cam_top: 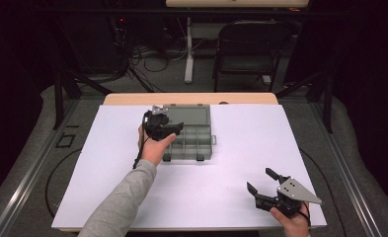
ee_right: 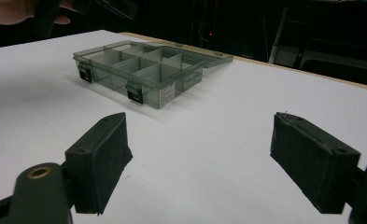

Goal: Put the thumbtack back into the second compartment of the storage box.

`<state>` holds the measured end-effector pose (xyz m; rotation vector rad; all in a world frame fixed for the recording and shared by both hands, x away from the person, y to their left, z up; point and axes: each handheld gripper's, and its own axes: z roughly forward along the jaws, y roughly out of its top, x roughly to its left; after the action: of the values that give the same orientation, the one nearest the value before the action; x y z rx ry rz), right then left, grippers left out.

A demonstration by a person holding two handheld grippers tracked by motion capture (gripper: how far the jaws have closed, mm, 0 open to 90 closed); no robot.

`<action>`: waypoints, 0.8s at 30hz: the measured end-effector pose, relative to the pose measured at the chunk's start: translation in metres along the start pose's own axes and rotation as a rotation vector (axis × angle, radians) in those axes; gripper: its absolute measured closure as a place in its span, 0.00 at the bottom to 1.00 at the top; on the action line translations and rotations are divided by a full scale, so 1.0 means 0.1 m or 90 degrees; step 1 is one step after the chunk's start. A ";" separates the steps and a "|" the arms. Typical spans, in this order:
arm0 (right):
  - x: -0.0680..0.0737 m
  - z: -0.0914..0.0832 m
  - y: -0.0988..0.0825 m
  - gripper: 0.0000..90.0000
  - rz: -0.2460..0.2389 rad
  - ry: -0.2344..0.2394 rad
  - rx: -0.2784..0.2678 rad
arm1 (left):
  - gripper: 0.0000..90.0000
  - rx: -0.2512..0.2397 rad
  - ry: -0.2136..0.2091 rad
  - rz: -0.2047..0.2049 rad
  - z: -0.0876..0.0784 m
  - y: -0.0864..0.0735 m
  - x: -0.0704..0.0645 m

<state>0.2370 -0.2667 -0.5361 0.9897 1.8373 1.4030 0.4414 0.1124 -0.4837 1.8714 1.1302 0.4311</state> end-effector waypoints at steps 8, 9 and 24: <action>0.00 0.00 0.00 0.21 -0.004 -0.004 0.002 | 0.36 -0.044 -0.057 0.021 -0.57 -0.20 0.03; 0.00 0.00 0.00 0.21 -0.004 -0.005 0.003 | 0.36 -0.048 -0.061 0.021 -0.66 -0.23 0.04; -0.01 0.01 -0.01 0.21 0.000 -0.012 0.008 | 0.36 -0.099 -0.045 0.006 -1.46 -1.16 0.24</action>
<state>0.2380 -0.2670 -0.5371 1.0051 1.8338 1.3787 0.2954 0.2295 -0.5015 1.7440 1.0130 0.4420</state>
